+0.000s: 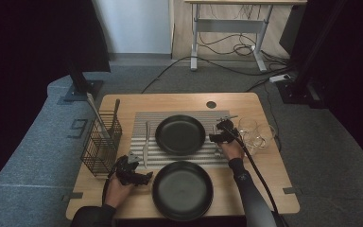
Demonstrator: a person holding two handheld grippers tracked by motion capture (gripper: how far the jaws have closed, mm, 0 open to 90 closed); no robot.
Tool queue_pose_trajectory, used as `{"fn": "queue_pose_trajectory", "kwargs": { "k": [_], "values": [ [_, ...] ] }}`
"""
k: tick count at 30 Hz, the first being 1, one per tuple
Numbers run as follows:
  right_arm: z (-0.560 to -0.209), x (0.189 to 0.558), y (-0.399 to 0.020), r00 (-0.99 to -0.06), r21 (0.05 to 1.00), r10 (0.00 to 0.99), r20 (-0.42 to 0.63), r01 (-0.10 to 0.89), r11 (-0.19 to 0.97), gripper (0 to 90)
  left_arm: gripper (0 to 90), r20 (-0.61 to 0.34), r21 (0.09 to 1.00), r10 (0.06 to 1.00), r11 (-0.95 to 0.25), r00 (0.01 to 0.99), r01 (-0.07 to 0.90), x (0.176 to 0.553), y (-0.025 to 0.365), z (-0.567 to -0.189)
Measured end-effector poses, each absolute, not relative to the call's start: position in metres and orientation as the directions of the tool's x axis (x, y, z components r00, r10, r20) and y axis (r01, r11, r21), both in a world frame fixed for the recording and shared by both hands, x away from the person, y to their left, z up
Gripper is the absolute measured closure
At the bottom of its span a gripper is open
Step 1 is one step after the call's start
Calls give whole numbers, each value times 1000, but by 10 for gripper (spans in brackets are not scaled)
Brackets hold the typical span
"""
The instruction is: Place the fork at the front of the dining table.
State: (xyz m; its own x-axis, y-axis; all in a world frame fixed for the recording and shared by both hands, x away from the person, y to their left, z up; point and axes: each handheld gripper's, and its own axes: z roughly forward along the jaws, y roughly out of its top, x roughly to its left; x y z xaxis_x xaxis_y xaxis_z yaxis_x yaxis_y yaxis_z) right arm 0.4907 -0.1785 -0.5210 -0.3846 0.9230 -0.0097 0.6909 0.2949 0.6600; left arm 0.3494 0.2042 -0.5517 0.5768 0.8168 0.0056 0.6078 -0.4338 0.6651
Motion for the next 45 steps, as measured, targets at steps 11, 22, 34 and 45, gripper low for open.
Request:
{"fn": "queue_pose_trajectory", "kwargs": {
  "k": [11, 22, 34, 45],
  "values": [
    [-503, 473, -173, -432, 666, 901, -37, 662, 345, 131, 0, 1, 665, 804, -445, 595, 600, 348, 207, -552],
    [-485, 446, -170, -493, 703, 868, -67, 594, 391, 42, 0, 2, 666, 800, -448, 600, 596, 348, 208, -552],
    [-479, 421, -180, -527, 722, 848, -56, 566, 399, 31, 0, 3, 666, 800, -450, 600, 596, 348, 208, -552],
    [-479, 404, -192, -531, 733, 846, -46, 557, 390, 33, 0, 3, 666, 800, -449, 599, 596, 348, 208, -552]
  ]
}}
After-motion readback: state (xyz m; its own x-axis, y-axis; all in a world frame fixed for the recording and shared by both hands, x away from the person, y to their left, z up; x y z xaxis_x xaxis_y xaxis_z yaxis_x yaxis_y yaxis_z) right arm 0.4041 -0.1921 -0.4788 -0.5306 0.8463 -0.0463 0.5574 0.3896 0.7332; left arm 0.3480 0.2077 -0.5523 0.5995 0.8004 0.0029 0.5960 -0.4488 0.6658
